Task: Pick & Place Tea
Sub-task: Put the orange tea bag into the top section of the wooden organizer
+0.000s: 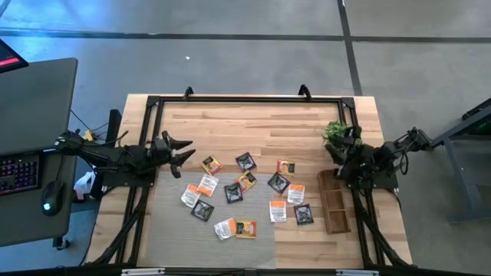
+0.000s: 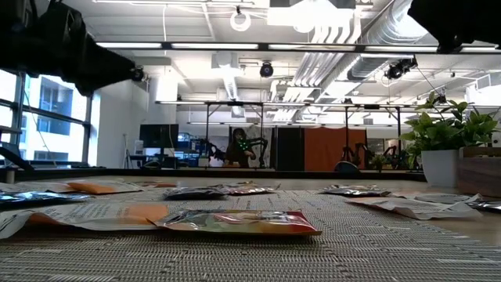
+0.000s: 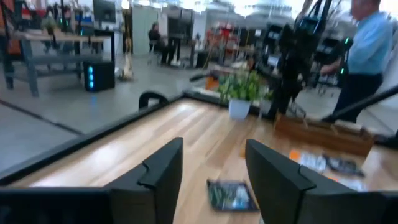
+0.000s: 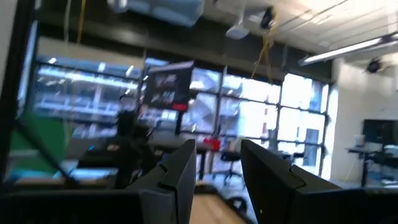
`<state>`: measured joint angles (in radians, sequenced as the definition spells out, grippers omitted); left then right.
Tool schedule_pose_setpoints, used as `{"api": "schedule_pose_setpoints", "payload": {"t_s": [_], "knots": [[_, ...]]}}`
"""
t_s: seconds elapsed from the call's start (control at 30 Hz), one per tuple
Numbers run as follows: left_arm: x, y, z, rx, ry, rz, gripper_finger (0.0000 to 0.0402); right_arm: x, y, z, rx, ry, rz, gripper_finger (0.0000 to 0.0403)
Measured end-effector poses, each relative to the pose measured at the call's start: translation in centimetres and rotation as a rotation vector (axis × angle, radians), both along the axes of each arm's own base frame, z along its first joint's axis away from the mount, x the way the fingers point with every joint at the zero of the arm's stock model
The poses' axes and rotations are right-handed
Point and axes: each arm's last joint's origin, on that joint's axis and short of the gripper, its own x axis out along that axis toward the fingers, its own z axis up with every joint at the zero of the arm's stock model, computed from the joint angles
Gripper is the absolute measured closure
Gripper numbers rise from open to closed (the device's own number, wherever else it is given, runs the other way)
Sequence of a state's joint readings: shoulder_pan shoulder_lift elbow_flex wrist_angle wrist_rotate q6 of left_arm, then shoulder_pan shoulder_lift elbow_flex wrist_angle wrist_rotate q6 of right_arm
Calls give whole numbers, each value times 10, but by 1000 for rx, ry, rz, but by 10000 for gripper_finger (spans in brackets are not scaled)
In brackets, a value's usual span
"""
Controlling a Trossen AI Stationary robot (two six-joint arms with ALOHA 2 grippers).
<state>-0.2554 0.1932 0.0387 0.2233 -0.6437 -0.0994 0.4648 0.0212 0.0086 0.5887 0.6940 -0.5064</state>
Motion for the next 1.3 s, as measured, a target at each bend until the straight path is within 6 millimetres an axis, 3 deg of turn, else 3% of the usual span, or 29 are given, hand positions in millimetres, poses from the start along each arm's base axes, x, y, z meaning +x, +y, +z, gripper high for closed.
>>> {"api": "schedule_pose_setpoints", "payload": {"t_s": [0.43, 0.67, 0.77, 0.9, 1.13, 1.3], "knots": [[-3, 1, 20, -5, -174, 11, 225, 3, -3, 8, 36, -31, 18, 279], [-3, 1, 59, 79, -189, 26, 225, 27, -8, 30, 14, -7, 57, 279], [6, -1, 71, 115, -83, 42, 225, 48, -14, 37, 62, 98, -1, 279], [20, -2, 70, 68, 95, 137, 225, 78, -25, 38, 173, 304, -87, 279], [37, -6, 56, -4, 203, 189, 225, 124, -34, 13, 438, 717, -9, 279], [43, -7, 51, 0, 233, 192, 225, 147, -43, -10, 575, 944, -126, 279]]}}
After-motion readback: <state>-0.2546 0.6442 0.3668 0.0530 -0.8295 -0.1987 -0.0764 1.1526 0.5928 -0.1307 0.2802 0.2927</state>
